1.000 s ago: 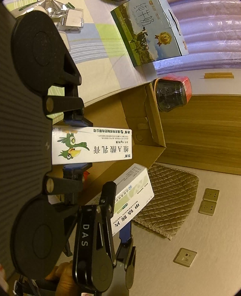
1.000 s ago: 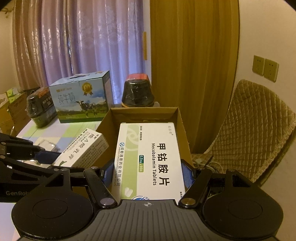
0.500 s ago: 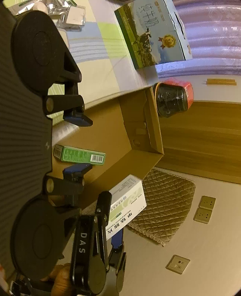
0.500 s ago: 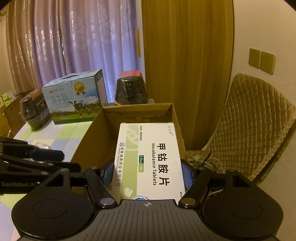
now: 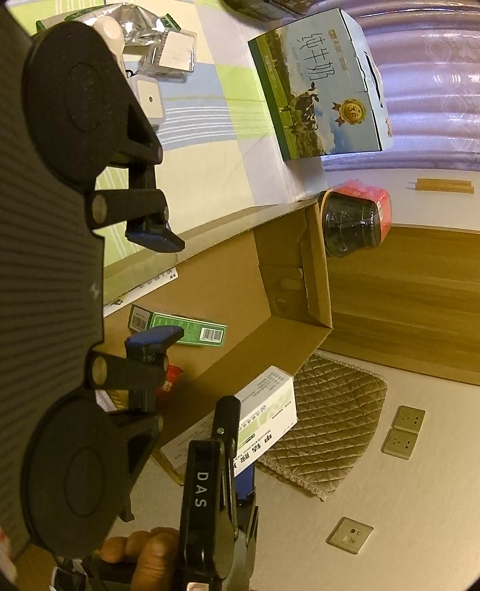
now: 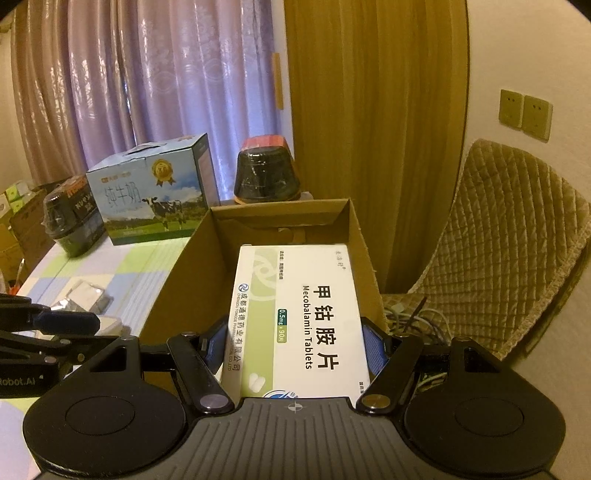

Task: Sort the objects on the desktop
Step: 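Carry both boxes into the cardboard box and open both tools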

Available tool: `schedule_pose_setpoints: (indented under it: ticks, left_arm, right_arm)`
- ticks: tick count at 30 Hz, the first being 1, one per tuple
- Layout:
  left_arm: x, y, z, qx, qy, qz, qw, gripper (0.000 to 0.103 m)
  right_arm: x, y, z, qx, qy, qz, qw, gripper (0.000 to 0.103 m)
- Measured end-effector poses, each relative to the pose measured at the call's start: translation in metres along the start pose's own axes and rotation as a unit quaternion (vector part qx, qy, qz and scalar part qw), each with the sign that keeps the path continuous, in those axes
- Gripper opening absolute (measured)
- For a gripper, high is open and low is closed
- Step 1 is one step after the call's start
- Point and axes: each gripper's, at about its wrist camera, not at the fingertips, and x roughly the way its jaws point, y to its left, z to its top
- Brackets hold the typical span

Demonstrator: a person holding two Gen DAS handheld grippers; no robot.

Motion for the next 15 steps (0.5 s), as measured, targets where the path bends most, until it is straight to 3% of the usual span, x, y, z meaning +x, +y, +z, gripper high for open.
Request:
schedule_pose_setpoints:
  ticks: [9, 10, 12, 15]
  left_arm:
    - [-0.0042, 0.0009, -0.0023, -0.005, -0.003, 0.003, 1.0, 0.041]
    - [-0.0047, 0.0017, -0.0027, -0.007, -0.004, 0.005, 1.0, 0.042]
    - [-0.0058, 0.0038, -0.0036, -0.011, -0.004, 0.006, 0.9999, 0.044]
    - [-0.0078, 0.0075, -0.0065, -0.016, -0.003, 0.009, 0.9998, 0.045]
  right_arm:
    - [0.0016, 0.0068, 0.0037, 0.01, -0.007, 0.002, 1.0, 0.068]
    - [0.0009, 0.0061, 0.0042, 0.015, -0.012, 0.003, 1.0, 0.07]
    - [-0.0009, 0.005, 0.0058, 0.022, -0.017, -0.002, 1.0, 0.083]
    - [-0.0051, 0.0051, 0.0054, 0.021, -0.023, -0.005, 0.999, 0.086]
